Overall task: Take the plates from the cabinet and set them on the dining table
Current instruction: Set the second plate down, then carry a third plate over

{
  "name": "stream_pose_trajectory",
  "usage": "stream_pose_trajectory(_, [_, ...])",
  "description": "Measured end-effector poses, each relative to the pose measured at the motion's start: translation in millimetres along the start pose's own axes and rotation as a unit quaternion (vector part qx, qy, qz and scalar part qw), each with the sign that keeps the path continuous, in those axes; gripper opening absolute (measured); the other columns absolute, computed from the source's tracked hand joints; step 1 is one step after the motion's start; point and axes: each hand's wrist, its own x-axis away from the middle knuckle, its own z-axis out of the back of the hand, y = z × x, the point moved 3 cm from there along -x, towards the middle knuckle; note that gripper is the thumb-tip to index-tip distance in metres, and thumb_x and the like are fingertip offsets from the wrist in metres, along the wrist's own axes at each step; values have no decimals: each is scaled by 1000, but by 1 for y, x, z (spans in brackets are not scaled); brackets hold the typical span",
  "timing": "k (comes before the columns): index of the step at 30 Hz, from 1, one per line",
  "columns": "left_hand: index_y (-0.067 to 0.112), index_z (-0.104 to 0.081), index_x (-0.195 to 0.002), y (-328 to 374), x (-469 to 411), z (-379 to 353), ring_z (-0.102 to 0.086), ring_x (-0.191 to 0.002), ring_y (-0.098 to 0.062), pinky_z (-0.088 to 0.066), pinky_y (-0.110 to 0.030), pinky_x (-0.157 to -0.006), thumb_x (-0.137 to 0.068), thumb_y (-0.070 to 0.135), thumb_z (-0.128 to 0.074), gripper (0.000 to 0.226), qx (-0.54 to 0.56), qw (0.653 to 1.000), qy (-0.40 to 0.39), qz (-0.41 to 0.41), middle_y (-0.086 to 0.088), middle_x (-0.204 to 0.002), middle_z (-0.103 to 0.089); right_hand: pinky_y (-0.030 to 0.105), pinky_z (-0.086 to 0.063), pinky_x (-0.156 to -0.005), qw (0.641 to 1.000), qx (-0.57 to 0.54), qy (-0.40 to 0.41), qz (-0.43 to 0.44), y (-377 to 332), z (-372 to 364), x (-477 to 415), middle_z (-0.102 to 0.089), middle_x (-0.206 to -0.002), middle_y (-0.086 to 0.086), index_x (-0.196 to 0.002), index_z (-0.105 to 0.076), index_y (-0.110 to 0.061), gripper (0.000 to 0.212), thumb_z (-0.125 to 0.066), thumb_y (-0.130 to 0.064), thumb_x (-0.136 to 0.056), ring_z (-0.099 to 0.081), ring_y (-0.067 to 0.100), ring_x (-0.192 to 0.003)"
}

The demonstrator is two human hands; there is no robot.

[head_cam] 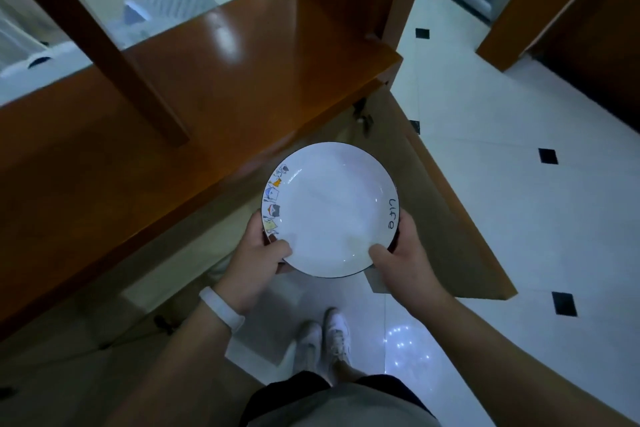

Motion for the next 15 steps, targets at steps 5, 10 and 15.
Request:
stream_pose_trajectory(5, [40,-56,-117,32,20,2,-66,-105,-19,-58,-35,-69,-85,-10,-50,59,-17,998,-54,-39,8,-114,-70,19,-51,-73,999,2,35,24,-21,2,32,-58,-117,-5,-136,-39,-27,63,-59,-10,-79,-57,13,-104])
stream_pose_trajectory(10, [44,-56,-117,60,39,-22,-67,-104,-15,-59,-42,-77,-73,3,-54,60,-42,988,-115,-91,9,-115,-69,11,-48,-59,995,-17,91,36,-29,23,58,-61,-107,-7,-129,-44,-28,55,-53,2,-84,-59,8,-93])
stream_pose_trajectory(15, [40,-55,-122,75,53,-62,-65,-108,-15,-57,-40,-80,-75,-2,-54,63,-57,972,-176,-144,8,-119,-68,16,-49,-69,984,-39,168,53,-32,59,89,-63,-101,-11,-120,-48,-37,53,-55,-8,-76,-60,4,-89])
